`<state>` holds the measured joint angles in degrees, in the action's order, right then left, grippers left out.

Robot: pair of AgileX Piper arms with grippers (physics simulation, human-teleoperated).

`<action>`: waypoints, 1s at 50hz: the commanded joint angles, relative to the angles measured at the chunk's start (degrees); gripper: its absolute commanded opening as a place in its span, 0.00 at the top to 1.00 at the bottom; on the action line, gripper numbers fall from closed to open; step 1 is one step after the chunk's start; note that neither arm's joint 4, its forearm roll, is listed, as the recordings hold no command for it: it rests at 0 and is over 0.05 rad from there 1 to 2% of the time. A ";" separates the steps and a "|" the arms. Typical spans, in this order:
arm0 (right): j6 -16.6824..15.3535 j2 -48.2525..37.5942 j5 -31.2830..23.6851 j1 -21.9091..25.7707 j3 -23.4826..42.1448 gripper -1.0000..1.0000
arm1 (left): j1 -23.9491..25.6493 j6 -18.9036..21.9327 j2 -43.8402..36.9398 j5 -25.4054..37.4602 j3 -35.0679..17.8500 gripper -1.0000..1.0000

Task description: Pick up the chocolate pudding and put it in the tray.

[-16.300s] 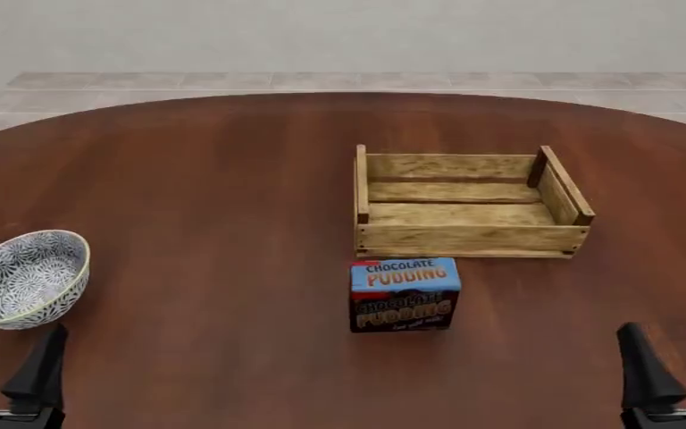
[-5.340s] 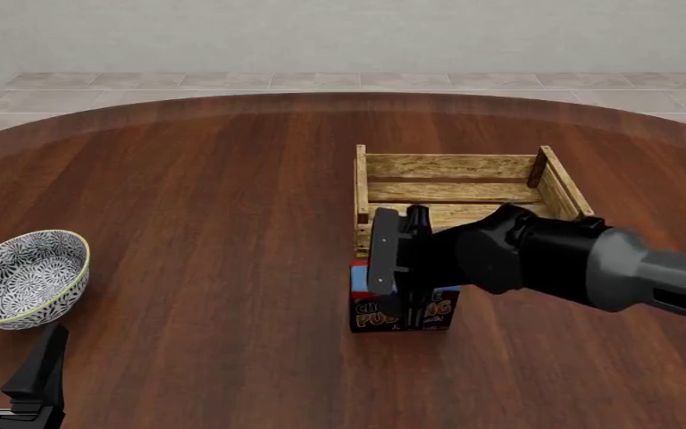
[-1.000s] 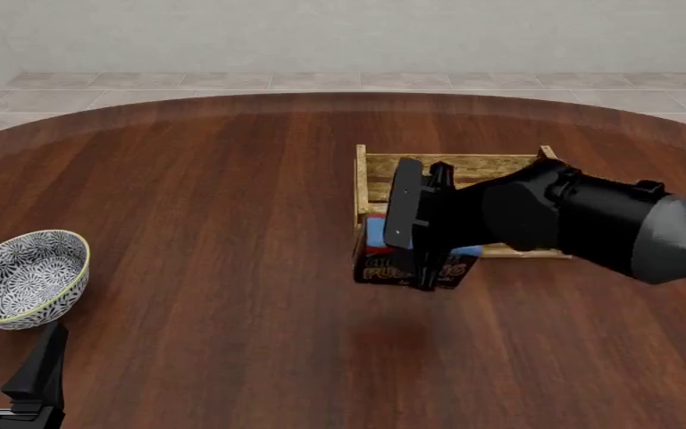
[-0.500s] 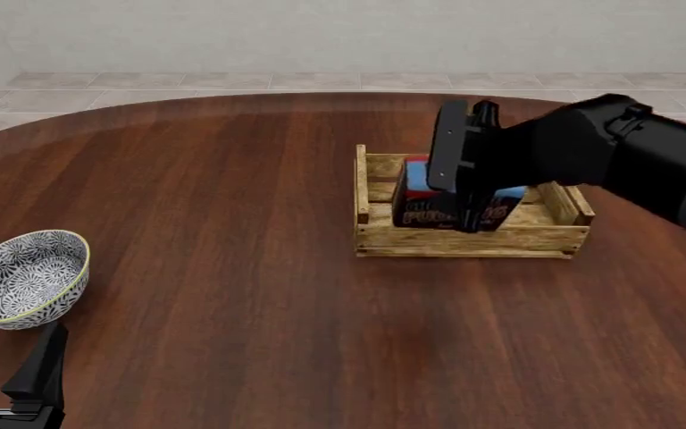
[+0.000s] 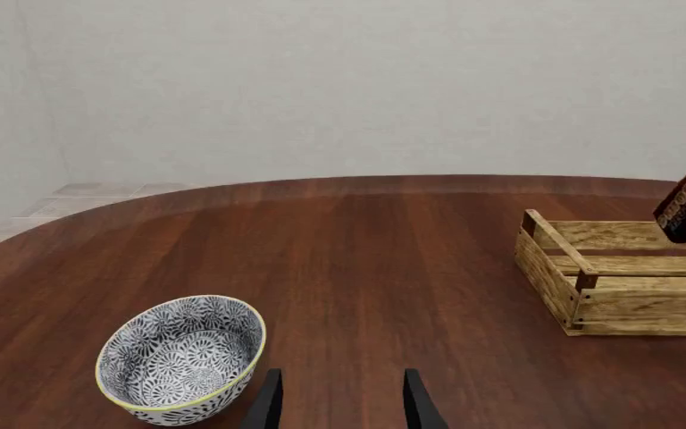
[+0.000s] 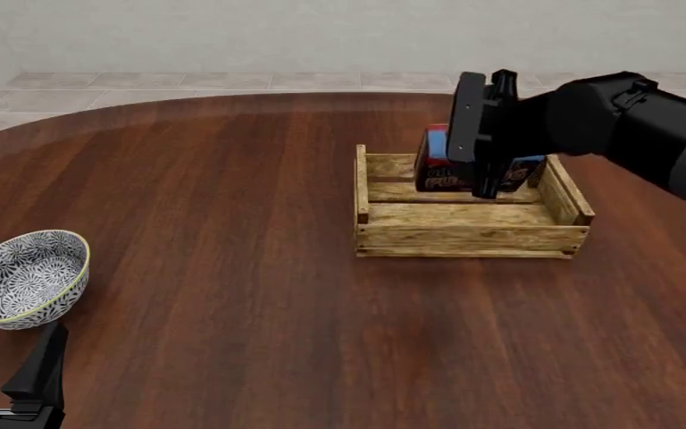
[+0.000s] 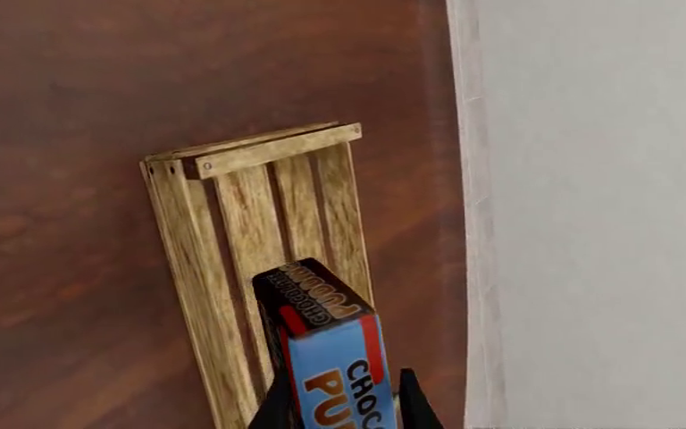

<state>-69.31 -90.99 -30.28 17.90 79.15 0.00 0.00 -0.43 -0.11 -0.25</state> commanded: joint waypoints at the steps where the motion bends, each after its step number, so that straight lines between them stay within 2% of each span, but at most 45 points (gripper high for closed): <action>1: -1.04 -3.07 2.71 -1.46 1.72 1.00 | 0.00 -0.01 0.00 0.00 0.00 0.00; 25: -0.75 -9.14 7.54 -1.45 4.82 1.00 | 0.00 -0.01 0.00 0.00 0.00 0.00; 50: -0.66 -14.81 11.56 -3.08 5.00 1.00 | 0.00 0.00 -0.01 0.00 0.00 0.00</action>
<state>-71.31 -103.68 -20.39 15.22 83.65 0.00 0.00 -0.43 -0.11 -0.25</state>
